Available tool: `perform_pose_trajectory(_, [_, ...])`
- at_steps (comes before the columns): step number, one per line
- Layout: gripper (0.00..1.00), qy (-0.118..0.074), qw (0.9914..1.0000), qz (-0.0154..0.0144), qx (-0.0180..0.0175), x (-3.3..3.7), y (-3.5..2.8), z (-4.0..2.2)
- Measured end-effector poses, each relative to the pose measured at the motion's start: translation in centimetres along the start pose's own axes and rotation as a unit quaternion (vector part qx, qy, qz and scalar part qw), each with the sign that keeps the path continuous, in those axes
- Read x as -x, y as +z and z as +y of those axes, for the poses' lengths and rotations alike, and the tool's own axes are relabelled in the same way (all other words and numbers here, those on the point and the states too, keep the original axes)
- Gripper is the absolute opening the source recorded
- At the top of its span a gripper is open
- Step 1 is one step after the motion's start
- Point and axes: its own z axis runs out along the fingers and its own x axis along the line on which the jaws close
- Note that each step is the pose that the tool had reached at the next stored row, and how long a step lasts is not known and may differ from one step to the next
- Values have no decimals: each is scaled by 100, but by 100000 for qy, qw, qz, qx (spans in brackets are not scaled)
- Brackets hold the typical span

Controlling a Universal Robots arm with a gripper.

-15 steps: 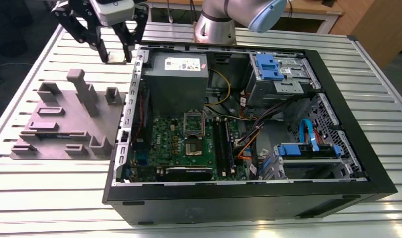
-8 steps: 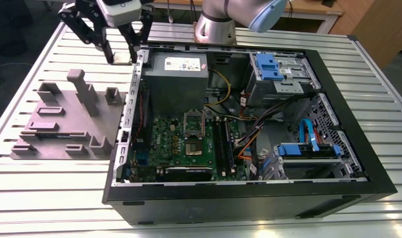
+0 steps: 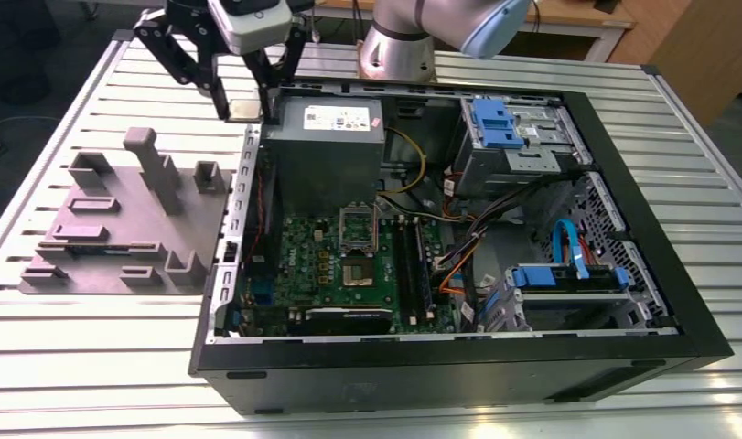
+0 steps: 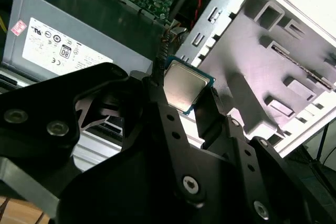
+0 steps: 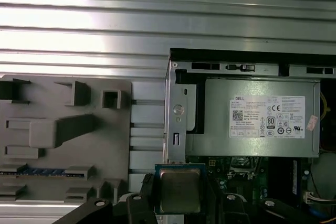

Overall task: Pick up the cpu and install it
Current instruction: 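Pick up the cpu and move it towards the insertion slot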

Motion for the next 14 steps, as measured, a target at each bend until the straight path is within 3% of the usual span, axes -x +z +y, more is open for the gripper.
perform_pose_trajectory(6, [47,12,99999,316,10,157,23,-10])
perform_pose_trajectory(10, [47,25,99997,787,17,243,29,-18])
perform_pose_trajectory(14, [47,28,99997,831,18,269,30,-19])
